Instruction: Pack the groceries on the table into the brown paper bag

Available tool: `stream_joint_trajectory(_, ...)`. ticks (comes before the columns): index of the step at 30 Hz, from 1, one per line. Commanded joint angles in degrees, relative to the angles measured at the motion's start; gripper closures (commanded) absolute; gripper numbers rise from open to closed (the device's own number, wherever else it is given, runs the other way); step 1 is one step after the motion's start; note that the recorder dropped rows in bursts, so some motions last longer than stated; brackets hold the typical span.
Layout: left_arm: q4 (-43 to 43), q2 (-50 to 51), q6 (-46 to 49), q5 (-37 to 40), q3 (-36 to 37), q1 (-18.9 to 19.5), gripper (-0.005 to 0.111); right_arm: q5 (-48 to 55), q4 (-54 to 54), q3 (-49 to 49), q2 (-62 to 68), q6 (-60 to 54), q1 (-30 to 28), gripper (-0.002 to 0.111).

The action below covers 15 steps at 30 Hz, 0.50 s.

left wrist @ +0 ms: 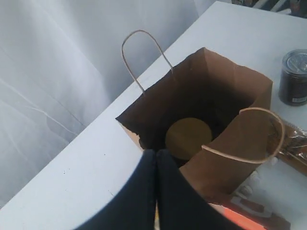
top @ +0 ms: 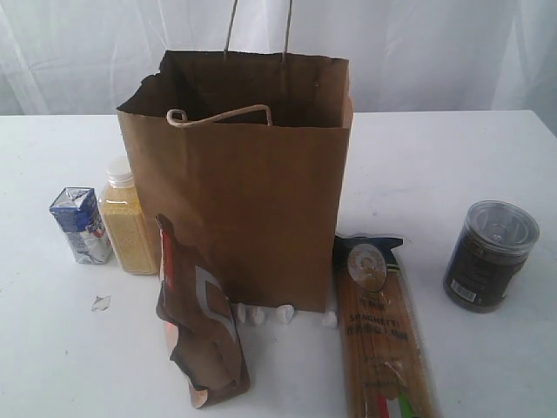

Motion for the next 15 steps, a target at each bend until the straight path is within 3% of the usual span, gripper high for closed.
stream_joint_trajectory(1, -0.18, -6.32, -2.42, 0.41, 5.24, -0.12, 0.106, -0.73, -0.37, 0.32, -0.38, -0.43, 0.08, 0.103)
stream_joint_trajectory(7, -0.62, -19.15, -5.78, -8.65, 23.69, -0.12, 0.106, -0.73, -0.37, 0.32, -0.38, -0.43, 0.08, 0.103)
stream_joint_trajectory(15, -1.04, -37.00, -17.51, -27.47, 48.91, -0.12, 0.106, -0.73, -0.37, 0.32, -0.38, -0.43, 0.08, 0.103)
